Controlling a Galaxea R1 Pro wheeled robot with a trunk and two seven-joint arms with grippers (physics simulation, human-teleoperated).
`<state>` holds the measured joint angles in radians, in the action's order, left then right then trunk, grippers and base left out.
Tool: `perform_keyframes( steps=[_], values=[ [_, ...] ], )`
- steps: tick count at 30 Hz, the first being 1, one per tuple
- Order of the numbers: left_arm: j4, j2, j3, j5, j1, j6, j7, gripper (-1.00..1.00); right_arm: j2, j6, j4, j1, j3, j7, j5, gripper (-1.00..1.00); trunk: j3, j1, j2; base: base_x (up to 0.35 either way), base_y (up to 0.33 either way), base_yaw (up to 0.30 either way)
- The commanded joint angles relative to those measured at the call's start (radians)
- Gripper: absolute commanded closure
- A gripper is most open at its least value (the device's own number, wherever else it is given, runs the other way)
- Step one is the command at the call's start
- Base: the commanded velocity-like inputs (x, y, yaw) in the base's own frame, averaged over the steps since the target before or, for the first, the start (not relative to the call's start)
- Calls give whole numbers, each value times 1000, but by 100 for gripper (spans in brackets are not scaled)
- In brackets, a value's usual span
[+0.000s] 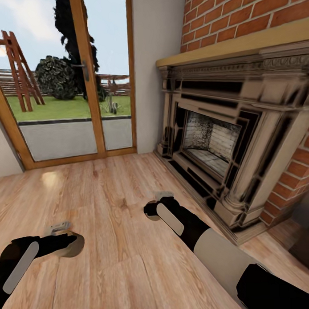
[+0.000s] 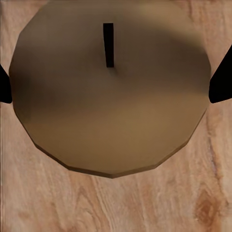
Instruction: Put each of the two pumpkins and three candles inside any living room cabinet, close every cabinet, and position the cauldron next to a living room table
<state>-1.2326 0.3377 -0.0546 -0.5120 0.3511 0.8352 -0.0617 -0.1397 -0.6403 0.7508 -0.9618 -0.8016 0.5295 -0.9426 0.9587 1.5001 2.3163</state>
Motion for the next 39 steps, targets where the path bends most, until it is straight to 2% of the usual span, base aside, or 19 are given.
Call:
perform_keyframes(
  steps=[1, 8, 17, 34, 39],
  values=[
    [-2, 1, -1, -8, 0, 4, -6, 100, 0, 1, 1, -2, -4, 9, -9, 100, 0, 0, 1, -140, 0, -262],
    [-2, 1, -1, -8, 0, 4, -6, 100, 0, 1, 1, -2, -4, 3, -35, 100, -6, 0, 1, -247, 0, -264],
    [-2, 1, -1, -8, 0, 4, -6, 100, -1, -2, 1, -2, -4, -23, -39, 100, -9, 0, 1, -137, 0, -271],
    [-2, -1, 1, -8, 0, 4, -6, 100, -1, -5, -1, -2, -4, -44, -44, 100, 15, 0, 1, -107, -3, -126],
    [-2, -1, 1, -8, 0, 4, -6, 100, -1, -6, -1, -2, -4, -44, -44, 100, 23, 0, 1, -13, -199, -128]
  ],
)
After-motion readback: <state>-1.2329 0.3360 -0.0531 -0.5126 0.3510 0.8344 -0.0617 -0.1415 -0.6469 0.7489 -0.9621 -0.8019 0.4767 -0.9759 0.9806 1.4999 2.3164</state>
